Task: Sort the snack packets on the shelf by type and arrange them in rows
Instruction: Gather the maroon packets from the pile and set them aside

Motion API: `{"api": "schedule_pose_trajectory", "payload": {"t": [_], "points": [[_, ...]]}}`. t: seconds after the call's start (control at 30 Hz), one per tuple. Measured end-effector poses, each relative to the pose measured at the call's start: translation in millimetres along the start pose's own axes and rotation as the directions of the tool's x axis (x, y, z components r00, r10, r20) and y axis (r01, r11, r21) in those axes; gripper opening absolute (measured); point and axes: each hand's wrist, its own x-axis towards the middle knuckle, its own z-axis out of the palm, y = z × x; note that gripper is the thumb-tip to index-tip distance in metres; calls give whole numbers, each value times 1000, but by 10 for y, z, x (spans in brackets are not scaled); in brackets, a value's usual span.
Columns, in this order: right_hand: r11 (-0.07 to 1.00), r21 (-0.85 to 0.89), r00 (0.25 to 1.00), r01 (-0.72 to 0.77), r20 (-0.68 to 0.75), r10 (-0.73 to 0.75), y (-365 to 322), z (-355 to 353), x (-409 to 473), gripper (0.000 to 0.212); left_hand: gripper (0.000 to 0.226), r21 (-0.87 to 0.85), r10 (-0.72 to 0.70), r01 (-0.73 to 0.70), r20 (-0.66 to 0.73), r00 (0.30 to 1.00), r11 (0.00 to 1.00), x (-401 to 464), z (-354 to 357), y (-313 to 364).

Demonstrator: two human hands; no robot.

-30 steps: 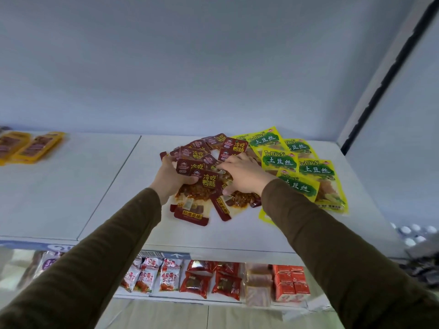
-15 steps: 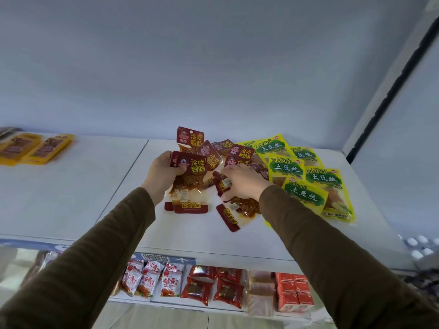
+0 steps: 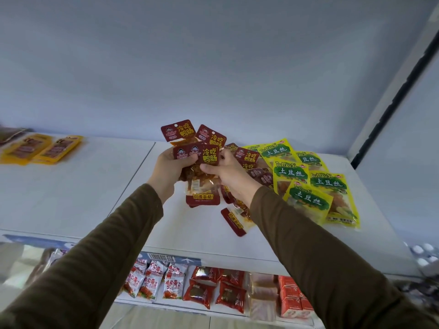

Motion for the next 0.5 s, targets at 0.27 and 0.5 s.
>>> {"api": "schedule_pose_trajectory", "payload": {"t": [0.27, 0.5], "points": [[987, 158, 999, 18, -39, -12, 63, -22, -67, 31, 39, -35, -61, 61, 1, 998, 998, -82, -29, -87], [974, 225, 999, -30, 19, 27, 86, 101, -136, 41, 45, -65, -127, 120, -115, 985, 991, -97, -30, -121]]}}
